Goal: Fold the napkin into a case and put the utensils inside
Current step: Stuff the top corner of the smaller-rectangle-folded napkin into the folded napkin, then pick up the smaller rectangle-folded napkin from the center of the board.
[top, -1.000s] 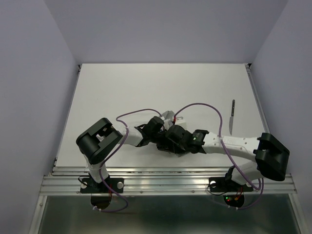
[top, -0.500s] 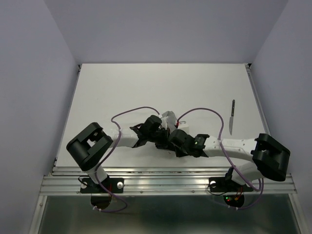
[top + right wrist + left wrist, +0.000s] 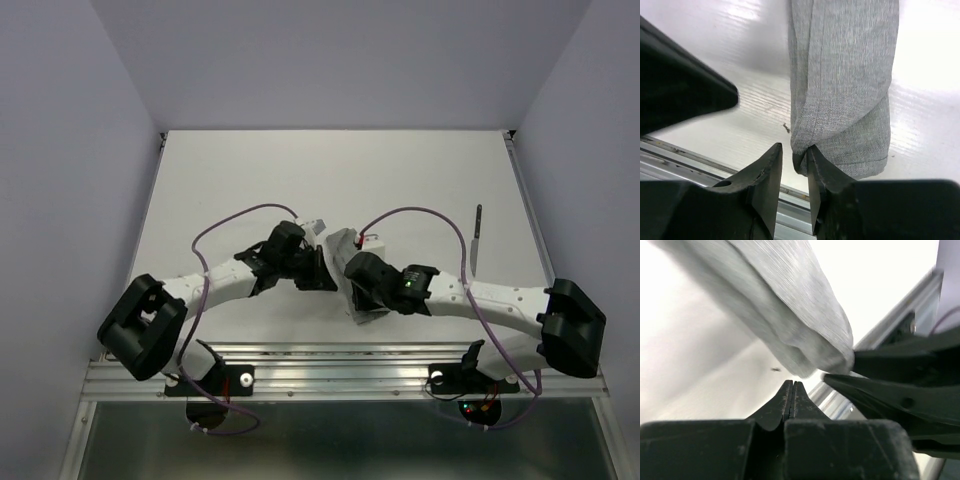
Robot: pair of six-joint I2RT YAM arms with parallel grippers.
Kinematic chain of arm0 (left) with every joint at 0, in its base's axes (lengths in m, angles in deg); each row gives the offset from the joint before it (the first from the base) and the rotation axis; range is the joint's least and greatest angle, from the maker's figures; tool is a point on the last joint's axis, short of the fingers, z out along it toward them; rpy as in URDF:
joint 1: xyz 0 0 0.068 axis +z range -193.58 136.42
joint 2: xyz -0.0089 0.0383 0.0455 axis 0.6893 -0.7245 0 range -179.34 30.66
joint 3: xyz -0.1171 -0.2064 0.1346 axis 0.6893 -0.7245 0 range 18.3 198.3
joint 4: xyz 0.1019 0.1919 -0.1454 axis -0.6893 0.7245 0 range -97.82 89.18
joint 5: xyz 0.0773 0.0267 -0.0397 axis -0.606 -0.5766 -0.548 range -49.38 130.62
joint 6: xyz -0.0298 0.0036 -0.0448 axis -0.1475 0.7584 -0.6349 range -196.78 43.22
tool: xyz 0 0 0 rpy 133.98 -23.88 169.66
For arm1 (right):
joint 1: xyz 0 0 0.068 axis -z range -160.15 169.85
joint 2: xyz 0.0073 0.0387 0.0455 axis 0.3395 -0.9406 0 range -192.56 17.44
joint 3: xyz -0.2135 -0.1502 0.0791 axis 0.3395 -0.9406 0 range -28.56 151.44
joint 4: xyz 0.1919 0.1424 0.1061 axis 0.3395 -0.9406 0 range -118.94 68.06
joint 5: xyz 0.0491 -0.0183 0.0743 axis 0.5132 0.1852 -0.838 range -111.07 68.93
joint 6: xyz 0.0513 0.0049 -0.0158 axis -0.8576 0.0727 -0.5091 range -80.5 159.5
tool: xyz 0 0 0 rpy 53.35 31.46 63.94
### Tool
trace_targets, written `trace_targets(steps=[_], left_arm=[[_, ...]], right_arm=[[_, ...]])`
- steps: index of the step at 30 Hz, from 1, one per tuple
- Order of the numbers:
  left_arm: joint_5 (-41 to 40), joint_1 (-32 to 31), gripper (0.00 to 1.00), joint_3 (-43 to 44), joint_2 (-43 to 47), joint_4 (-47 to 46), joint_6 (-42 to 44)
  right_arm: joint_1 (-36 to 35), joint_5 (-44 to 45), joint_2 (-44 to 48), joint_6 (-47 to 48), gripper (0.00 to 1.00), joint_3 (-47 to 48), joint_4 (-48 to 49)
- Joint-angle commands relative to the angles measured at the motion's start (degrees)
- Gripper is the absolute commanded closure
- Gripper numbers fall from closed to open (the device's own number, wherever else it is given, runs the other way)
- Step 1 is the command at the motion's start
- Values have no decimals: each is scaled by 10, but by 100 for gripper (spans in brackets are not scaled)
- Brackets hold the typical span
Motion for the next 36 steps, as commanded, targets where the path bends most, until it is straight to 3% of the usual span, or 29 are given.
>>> trace_targets(steps=[1,4,10,15,24,26,27,30,36], left_arm=[[-20,74,100,-2,55,55,43],[-47,106,100,7,73,82,63],[-47,146,100,20,74,84,72],[-23,146,100,18,31,65,73],[-10,146,100,18,-1,43,75],[-1,146,100,13,-5,32,71],[1,146,100,12,-8,27,68],[1,146,100,6,-3,20,62],[-2,146,100,-2,14,12,52]], right_arm=[[-7,34,11,25,67,52,-42],[-7,49,-13,35,61,85,-62],[-7,31,-30,26,59,89,-76],[-7,-1,-3,21,58,84,-85],[-7,-38,30,-19,46,30,-113],[-7,-19,43,-28,53,36,-124],[-7,9,50,-36,72,38,-129],[-7,72,65,-34,98,52,-128],[13,124,18,-5,99,99,-127]])
